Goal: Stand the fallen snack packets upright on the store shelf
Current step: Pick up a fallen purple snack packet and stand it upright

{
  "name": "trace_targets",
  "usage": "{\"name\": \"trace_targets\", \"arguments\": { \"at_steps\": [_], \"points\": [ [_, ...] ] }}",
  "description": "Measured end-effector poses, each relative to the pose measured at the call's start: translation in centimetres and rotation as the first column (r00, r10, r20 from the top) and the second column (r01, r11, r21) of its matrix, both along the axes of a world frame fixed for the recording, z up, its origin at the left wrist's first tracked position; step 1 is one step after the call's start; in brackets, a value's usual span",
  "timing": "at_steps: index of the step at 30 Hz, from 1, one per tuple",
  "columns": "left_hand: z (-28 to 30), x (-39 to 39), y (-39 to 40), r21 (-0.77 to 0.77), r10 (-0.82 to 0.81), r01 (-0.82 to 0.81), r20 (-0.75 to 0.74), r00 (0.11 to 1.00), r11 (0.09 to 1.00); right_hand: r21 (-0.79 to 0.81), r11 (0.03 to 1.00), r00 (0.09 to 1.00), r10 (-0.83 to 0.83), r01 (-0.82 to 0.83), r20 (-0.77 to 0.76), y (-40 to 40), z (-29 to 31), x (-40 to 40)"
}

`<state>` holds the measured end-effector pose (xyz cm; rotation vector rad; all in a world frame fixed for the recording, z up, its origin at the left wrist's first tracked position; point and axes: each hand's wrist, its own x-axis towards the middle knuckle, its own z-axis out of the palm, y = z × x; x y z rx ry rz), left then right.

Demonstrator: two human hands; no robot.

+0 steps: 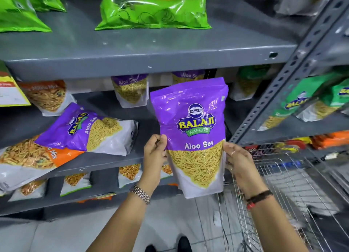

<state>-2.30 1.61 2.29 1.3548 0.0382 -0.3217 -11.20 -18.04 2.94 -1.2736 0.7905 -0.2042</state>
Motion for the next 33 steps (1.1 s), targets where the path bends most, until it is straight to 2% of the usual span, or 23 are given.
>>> {"name": "trace_targets", "arguments": {
  "at_steps": [9,14,19,25,33],
  "points": [
    [0.7,-0.3,0.1,-0.037,-0.150,0.150,0.010,0.989,0.988,-0.026,1.000,0.996,0.006,-0.004,0.094,0.0,1.0,-3.3],
    [-0.2,1.0,-0.4,0.027,-0.156,0.157,-0.028,0.987,0.987,-0.026,1.000,0.997,-0.010,0.012,0.079,0.2,-0.1,-1.8],
    [0.1,4.3,-2.7,0.084,-0.097,0.100,-0.042,0.994,0.991,-0.052,0.994,0.989,-0.091,0.098,0.118,-0.4,-1.2,3.3],
    [2.0,10.8,-5.7,0.010,-0.039,0.038,0.050,0.998,0.999,-0.073,0.977,0.965,-0.186,0.202,0.184,-2.8,-0.6,13.0],
    [0.5,14.3,-7.0,-0.038,0.002,-0.002,0.008,1.000,0.999,-0.177,0.947,0.962,-0.252,0.268,0.108,-4.2,-3.1,18.9]
  ]
}}
